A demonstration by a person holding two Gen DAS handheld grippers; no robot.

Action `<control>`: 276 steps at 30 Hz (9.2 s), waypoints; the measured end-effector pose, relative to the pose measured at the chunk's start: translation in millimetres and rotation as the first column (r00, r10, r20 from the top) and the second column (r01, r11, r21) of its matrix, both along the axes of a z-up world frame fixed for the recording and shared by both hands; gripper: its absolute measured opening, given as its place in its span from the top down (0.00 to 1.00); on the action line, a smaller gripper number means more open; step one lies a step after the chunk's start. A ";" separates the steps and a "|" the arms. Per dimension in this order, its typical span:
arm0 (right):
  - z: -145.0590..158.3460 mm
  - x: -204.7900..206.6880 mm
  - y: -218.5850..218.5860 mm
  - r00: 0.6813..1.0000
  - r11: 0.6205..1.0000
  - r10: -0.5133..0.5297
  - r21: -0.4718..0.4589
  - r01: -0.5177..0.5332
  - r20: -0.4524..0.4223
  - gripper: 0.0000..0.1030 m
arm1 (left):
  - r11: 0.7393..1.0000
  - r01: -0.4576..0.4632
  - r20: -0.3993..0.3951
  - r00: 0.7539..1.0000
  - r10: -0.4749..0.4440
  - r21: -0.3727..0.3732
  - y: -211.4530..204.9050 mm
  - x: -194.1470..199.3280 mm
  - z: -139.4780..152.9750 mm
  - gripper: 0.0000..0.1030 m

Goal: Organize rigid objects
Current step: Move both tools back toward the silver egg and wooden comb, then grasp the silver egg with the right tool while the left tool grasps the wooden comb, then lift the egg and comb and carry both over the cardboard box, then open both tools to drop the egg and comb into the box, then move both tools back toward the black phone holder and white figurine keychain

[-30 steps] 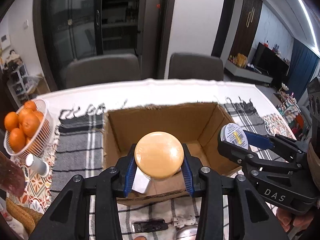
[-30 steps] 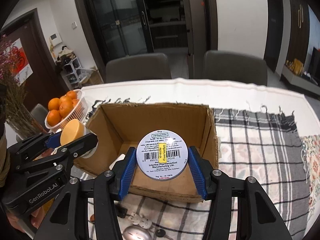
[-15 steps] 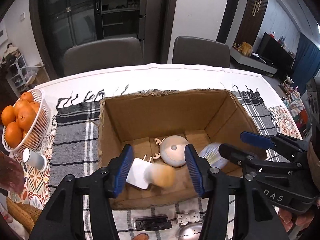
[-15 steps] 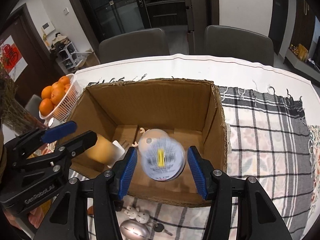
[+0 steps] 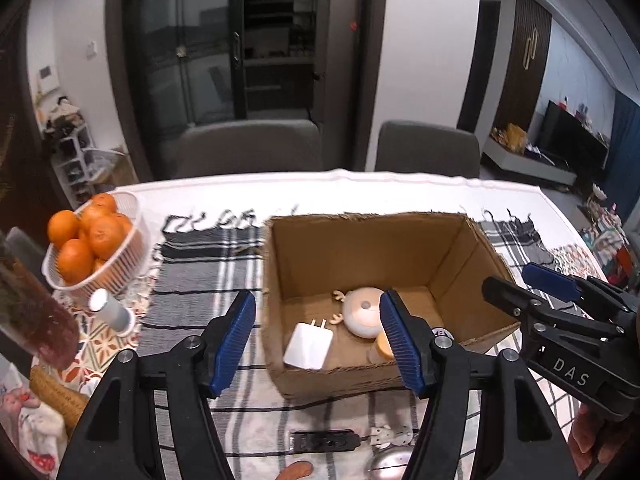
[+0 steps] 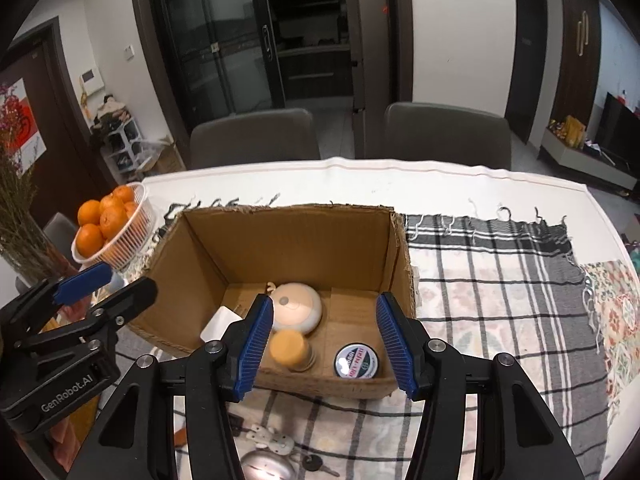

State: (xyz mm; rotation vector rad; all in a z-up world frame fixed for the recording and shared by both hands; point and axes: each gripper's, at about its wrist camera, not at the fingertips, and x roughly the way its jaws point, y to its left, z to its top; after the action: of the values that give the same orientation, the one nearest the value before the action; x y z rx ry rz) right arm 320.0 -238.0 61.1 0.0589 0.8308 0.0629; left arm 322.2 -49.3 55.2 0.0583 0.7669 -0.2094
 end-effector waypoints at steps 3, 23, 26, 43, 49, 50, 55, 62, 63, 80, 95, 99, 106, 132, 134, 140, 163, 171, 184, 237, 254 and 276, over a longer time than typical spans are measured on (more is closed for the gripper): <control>5.8 -10.5 2.1 1.000 1.000 -0.004 0.011 0.004 0.025 0.46 | 1.000 -0.008 0.033 0.999 0.008 0.001 7.5 -13.2 5.0 0.34; 4.4 -96.0 38.0 0.988 0.999 -0.015 0.052 0.007 0.154 0.37 | 0.998 -0.055 0.120 0.991 0.057 -0.023 49.4 -97.8 -2.7 0.21; 0.1 -105.5 39.5 0.988 0.997 -0.021 0.077 0.010 0.150 0.37 | 0.998 -0.062 0.135 0.989 0.064 -0.017 53.4 -108.4 -5.4 0.21; -43.2 -155.7 54.9 0.985 0.996 -0.032 0.086 0.017 0.172 0.37 | 1.000 -0.006 0.120 0.993 0.004 0.016 69.1 -152.8 -53.0 0.21; -65.0 -168.7 59.1 0.989 0.997 -0.026 0.080 0.014 0.145 0.37 | 0.997 0.045 0.122 0.991 -0.052 0.056 70.6 -164.4 -73.1 0.21; -69.4 -170.8 59.7 0.990 0.997 -0.026 0.081 0.015 0.139 0.37 | 0.997 0.055 0.113 0.992 -0.062 0.060 71.2 -165.3 -77.1 0.22; -89.9 -175.1 68.5 0.995 0.998 -0.009 0.056 0.004 0.095 0.37 | 0.993 0.102 0.059 0.993 -0.105 0.058 72.0 -163.7 -96.7 0.22; -119.3 -166.5 72.7 1.000 0.999 0.005 0.032 -0.005 0.008 0.37 | 0.984 0.167 -0.026 0.986 -0.165 0.061 70.9 -149.9 -126.6 0.26; -123.4 -164.4 72.5 1.000 0.999 0.006 0.038 -0.006 -0.005 0.37 | 0.982 0.177 -0.032 0.984 -0.175 0.062 70.2 -147.8 -129.2 0.26; -169.0 -131.8 65.8 0.991 0.997 -0.054 0.057 0.061 -0.122 0.35 | 0.960 0.277 -0.103 0.957 -0.272 0.036 65.1 -106.5 -163.8 0.38; -176.2 -120.2 65.7 0.991 0.997 -0.069 0.036 0.074 -0.114 0.34 | 0.957 0.290 -0.151 0.945 -0.289 -0.015 59.7 -85.6 -184.5 0.53; -176.7 -119.7 63.0 0.992 0.996 -0.067 0.046 0.072 -0.105 0.34 | 0.959 0.281 -0.149 0.948 -0.281 -0.017 54.9 -84.2 -185.0 0.60; -176.8 -121.8 60.2 0.994 0.997 -0.055 0.057 0.061 -0.096 0.35 | 0.966 0.258 -0.137 0.956 -0.257 -0.014 52.3 -88.1 -185.0 0.69; -164.5 -130.6 57.2 0.997 0.997 -0.037 0.066 0.041 -0.065 0.36 | 0.985 0.167 -0.104 0.980 -0.171 -0.052 56.1 -102.2 -175.4 0.79; -162.3 -131.6 57.5 0.998 0.997 -0.031 0.068 0.035 -0.059 0.36 | 0.986 0.160 -0.096 0.982 -0.165 -0.057 56.0 -103.9 -171.5 0.79; -157.6 -133.5 56.7 0.999 0.997 -0.026 0.075 0.030 -0.045 0.36 | 0.986 0.140 -0.094 0.984 -0.148 -0.087 55.6 -106.0 -166.8 0.79; -74.8 -135.1 44.0 0.986 0.996 -0.053 0.074 0.041 0.160 0.36 | 0.986 0.129 0.098 0.988 -0.119 -0.106 42.0 -107.1 -73.0 0.79; -44.6 -131.8 33.7 0.971 0.992 -0.080 0.110 0.056 0.226 0.36 | 0.982 0.145 0.166 0.978 -0.124 -0.119 33.5 -103.5 -37.8 0.79; -3.9 -105.8 17.0 0.954 0.988 -0.111 0.133 0.076 0.278 0.36 | 0.979 0.157 0.209 0.969 -0.128 -0.130 16.0 -73.7 4.2 0.79; 21.8 -34.4 20.5 0.986 0.998 -0.046 -0.038 0.053 0.162 0.28 | 1.000 0.017 0.067 0.998 -0.015 -0.023 18.6 -20.9 8.2 0.34; 23.5 -90.0 35.1 0.966 0.999 -0.024 -0.034 0.034 0.259 0.28 | 0.997 -0.062 0.169 0.984 0.054 0.037 38.0 -85.2 3.6 0.15; -50.8 -131.6 36.4 0.981 1.000 -0.010 0.014 0.008 0.192 0.22 | 0.997 -0.048 0.110 0.993 0.042 0.057 46.3 -127.1 -63.7 0.12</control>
State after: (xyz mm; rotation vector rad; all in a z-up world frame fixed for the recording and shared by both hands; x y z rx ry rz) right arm 188.5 -201.6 10.3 0.0676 0.6366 0.0645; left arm 195.1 -3.0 -8.5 0.1081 0.6649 -0.1395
